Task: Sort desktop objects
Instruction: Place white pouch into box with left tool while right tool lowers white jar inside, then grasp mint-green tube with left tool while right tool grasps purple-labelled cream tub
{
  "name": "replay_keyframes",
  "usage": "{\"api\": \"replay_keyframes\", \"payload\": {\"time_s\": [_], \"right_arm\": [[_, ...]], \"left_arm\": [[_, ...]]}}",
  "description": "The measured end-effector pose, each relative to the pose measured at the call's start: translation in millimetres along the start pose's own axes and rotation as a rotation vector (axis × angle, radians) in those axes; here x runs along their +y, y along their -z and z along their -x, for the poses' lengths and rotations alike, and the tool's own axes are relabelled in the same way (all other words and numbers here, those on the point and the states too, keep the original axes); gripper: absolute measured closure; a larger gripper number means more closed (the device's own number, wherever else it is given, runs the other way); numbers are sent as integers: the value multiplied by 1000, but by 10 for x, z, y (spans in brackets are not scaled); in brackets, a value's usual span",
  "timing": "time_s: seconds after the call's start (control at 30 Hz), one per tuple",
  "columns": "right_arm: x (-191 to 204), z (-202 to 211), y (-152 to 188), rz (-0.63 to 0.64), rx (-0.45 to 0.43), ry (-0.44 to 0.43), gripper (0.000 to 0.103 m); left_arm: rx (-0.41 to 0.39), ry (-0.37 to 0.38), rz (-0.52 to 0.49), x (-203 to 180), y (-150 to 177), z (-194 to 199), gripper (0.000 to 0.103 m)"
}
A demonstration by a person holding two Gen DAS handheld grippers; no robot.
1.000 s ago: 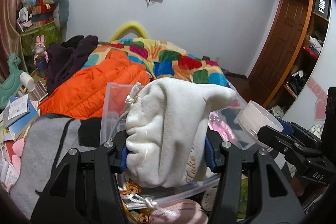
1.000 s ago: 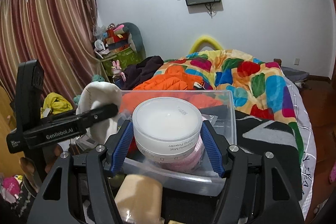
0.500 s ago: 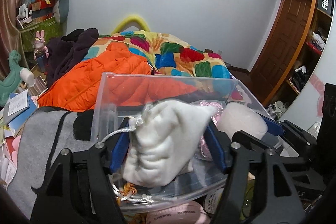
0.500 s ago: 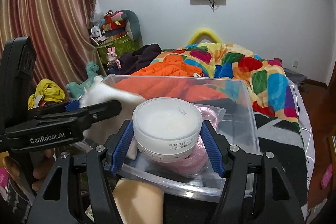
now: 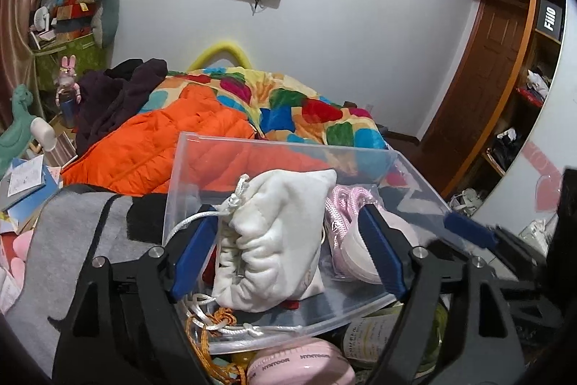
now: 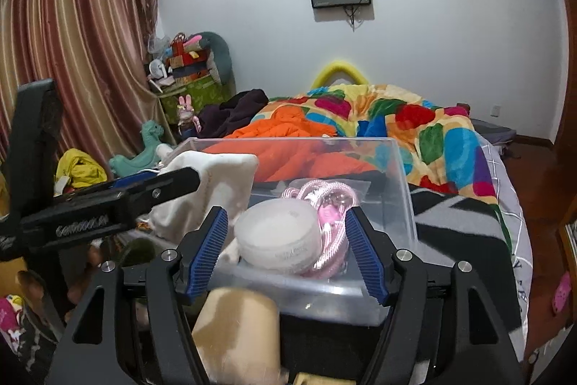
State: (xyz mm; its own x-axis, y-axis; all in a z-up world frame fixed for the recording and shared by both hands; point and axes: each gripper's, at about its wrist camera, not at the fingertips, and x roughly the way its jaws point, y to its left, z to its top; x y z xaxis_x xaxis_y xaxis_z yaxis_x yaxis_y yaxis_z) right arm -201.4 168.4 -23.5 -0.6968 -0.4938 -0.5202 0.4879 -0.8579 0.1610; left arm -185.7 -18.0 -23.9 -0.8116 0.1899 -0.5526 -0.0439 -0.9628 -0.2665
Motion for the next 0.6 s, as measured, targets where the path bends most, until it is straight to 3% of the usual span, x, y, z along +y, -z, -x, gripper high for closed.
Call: {"api": "replay_keyframes", "payload": {"time_s": [0.13, 0.23, 0.47, 0.6], "right_arm": [[38, 180, 150, -2, -26, 27, 37], [85, 319, 212, 2, -46, 57, 25], [166, 558, 247, 23, -91, 59, 21], [203, 608, 332, 19, -96, 77, 20]], "left_arm": [[-8, -20, -20, -49, -6, 51, 23], [-13, 6, 6, -46, -2, 149, 21], [-52, -35, -19, -133, 53, 523, 13], [-36, -39, -31, -114, 178, 691, 12]]}}
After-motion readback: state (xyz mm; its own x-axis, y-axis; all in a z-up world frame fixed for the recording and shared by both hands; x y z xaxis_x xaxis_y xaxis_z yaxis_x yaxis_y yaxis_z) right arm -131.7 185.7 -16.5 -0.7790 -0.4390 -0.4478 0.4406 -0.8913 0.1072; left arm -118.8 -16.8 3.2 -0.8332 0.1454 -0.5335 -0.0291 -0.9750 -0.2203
